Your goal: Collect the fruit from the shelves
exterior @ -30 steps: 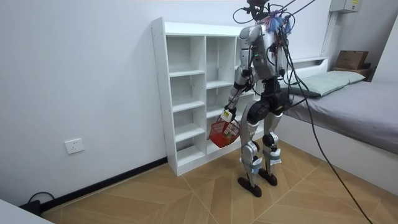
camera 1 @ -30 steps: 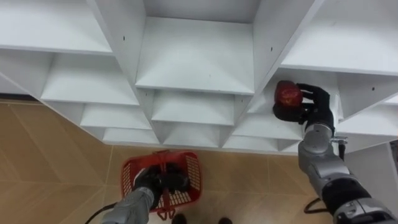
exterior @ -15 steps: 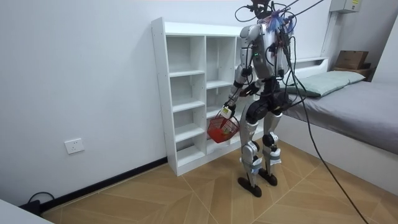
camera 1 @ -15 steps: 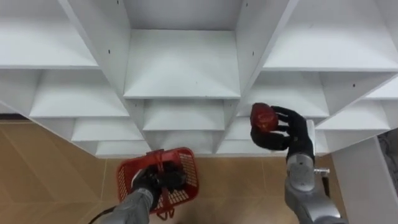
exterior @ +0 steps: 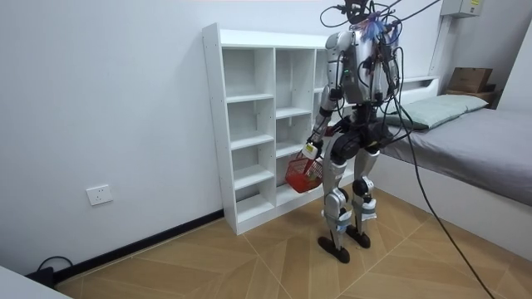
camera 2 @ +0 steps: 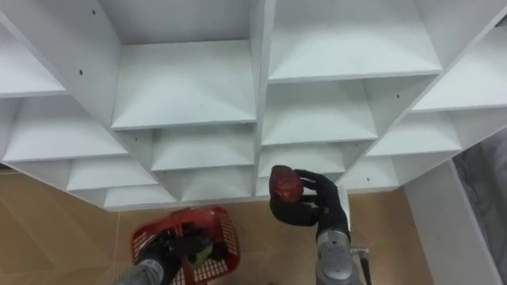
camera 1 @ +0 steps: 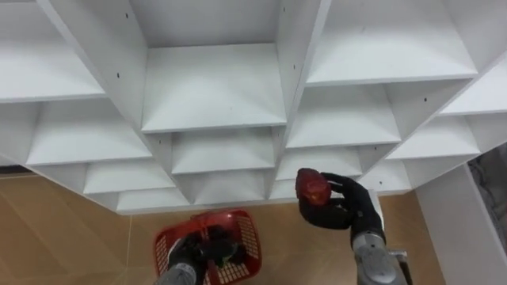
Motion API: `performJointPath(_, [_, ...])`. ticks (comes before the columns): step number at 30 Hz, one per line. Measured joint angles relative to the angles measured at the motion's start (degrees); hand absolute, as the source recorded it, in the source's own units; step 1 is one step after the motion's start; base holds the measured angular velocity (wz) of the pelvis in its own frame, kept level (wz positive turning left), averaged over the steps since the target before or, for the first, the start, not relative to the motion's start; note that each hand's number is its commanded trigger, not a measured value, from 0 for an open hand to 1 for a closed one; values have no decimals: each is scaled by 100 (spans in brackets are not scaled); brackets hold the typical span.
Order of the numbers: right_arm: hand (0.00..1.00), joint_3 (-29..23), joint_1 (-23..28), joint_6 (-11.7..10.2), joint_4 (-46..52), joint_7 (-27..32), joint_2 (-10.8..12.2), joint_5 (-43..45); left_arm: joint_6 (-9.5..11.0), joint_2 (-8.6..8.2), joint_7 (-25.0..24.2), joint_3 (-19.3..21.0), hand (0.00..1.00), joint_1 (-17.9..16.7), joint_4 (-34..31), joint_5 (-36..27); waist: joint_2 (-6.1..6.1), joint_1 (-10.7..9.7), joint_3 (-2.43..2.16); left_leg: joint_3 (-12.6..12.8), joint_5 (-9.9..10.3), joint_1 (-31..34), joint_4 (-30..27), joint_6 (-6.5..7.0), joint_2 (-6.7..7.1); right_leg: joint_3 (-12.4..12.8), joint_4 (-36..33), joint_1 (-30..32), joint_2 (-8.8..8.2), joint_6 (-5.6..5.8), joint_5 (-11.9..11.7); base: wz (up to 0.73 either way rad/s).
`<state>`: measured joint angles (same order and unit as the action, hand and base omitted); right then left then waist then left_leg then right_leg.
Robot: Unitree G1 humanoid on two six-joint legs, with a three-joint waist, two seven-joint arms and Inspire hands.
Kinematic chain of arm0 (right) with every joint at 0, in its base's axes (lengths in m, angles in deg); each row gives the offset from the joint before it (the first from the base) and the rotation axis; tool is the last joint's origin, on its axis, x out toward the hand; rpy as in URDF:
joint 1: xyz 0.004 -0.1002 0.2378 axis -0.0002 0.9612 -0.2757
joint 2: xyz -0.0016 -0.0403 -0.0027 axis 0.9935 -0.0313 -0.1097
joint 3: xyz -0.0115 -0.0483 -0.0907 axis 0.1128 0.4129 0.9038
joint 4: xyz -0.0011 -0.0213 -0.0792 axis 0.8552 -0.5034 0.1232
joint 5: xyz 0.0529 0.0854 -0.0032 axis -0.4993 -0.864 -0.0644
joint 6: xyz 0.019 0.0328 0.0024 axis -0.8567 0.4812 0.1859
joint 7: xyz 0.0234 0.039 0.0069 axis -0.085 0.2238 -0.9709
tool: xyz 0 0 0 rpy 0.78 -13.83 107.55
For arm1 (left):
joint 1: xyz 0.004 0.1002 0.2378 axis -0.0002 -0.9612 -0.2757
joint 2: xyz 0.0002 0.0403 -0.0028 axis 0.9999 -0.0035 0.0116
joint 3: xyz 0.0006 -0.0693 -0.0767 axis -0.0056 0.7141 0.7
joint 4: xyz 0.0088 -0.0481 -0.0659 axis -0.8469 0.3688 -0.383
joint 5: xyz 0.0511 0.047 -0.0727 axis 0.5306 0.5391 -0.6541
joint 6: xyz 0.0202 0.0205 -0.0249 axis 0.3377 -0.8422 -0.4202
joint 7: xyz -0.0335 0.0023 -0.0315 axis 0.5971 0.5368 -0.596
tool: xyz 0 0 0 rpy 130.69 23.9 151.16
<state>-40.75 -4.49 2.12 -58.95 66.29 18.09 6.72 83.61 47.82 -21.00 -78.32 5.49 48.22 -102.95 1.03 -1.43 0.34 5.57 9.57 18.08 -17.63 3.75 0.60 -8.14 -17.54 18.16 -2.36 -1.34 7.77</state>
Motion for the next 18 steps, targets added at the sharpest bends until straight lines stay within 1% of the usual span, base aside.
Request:
performJointPath(5, [100, 252, 130, 2, 4, -261, -81, 15, 13, 1, 9, -128, 100, 15, -37, -127, -15, -20, 3, -1, -1, -11, 57, -2, 3, 2, 3, 9, 3, 0, 1, 0])
performJointPath(10, [100, 403, 211, 1, 19, -502, -109, 27, 86, 71, 8, -179, 100, 9, -38, -222, -16, 4, 5, -3, -1, -36, 107, -4, 4, -1, 79, -31, 10, -1, 0, 0])
performJointPath(12, [100, 479, 248, 1, 18, -602, -116, 69, 146, 77, 7, -187, 100, -6, -36, -220, -25, 23, 14, -2, 0, -70, 146, -5, 4, 1, 91, -51, 13, -1, 0, 0])
performJointPath(15, [100, 576, 250, 10, 18, -692, -124, 173, 160, 85, 6, -188, 100, -5, -36, -219, -32, 22, 20, -2, 0, -69, 179, -6, 3, -7, 98, -37, 15, -1, 0, 0])
performJointPath(18, [100, 618, 242, 65, 19, -823, -122, 275, 159, 81, -3, -196, 100, -8, -35, -219, -64, 35, 41, -2, 0, -63, 201, -7, 3, -44, 103, -24, 16, -1, 0, 0])
